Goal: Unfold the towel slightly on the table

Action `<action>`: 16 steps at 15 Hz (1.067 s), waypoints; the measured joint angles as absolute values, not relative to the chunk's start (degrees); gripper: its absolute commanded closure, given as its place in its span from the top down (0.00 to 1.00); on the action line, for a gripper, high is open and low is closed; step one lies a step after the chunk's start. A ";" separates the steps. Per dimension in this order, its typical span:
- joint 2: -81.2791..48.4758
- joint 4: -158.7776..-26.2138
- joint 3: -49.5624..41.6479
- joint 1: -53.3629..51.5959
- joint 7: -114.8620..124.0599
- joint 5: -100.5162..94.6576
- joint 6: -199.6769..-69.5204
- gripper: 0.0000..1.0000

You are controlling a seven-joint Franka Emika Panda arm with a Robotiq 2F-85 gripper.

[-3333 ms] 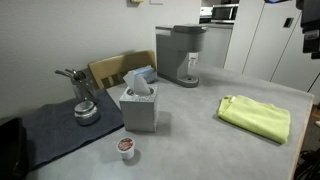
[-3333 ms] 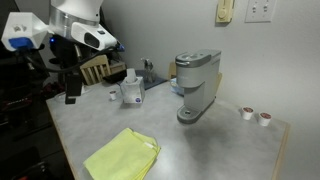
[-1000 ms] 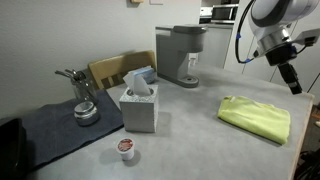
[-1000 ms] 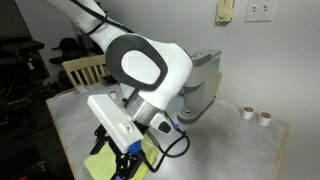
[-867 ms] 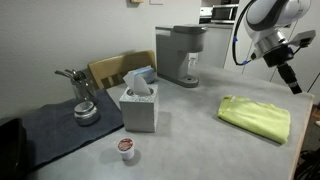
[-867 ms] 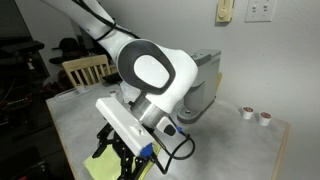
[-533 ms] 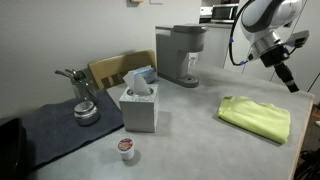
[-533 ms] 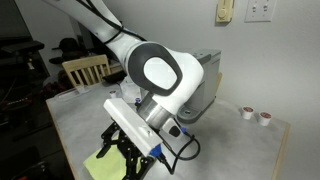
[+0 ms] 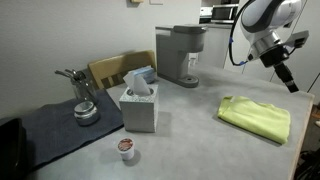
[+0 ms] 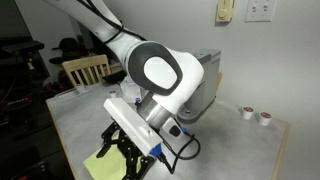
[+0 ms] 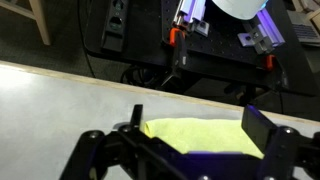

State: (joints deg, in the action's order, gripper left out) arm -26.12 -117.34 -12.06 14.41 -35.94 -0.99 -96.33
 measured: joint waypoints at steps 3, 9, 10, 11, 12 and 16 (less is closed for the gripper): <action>-26.12 -117.34 -12.05 14.42 -35.94 -0.99 -96.32 1.00; -26.28 -117.34 -10.63 15.05 -36.04 -0.96 -96.49 1.00; -26.39 -117.34 -10.36 15.26 -36.44 -0.95 -96.58 1.00; -26.51 -117.35 -10.08 15.54 -37.07 -0.93 -96.73 1.00; -26.66 -117.36 -9.85 15.83 -37.81 -0.92 -96.97 1.00; -27.87 -117.40 -9.04 17.04 -42.98 -0.88 -99.06 1.00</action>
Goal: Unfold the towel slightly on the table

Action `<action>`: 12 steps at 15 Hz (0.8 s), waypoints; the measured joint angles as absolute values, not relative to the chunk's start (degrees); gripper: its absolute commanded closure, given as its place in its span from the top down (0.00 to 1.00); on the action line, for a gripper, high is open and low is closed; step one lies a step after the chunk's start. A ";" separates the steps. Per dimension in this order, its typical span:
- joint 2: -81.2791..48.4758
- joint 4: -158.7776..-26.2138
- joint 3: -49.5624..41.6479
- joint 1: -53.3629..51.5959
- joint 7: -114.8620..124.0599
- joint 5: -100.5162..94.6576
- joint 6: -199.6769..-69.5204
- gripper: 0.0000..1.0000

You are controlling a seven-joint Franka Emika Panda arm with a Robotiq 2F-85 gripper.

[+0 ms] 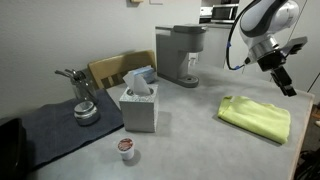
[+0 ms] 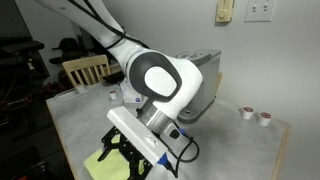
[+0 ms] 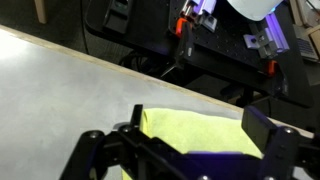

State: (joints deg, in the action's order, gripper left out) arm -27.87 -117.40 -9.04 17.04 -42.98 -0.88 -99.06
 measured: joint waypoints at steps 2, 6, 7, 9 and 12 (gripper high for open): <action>-28.45 -117.40 -8.76 17.55 -46.09 -0.74 -100.33 1.00; -29.33 -117.54 -8.25 18.61 -51.09 -0.18 -103.55 1.00; -29.33 -117.70 -8.25 18.71 -51.17 0.17 -104.62 1.00; -29.29 -118.12 -8.25 18.79 -50.95 1.38 -107.33 1.00; -28.60 -119.51 -8.25 18.87 -49.78 3.69 -111.42 1.00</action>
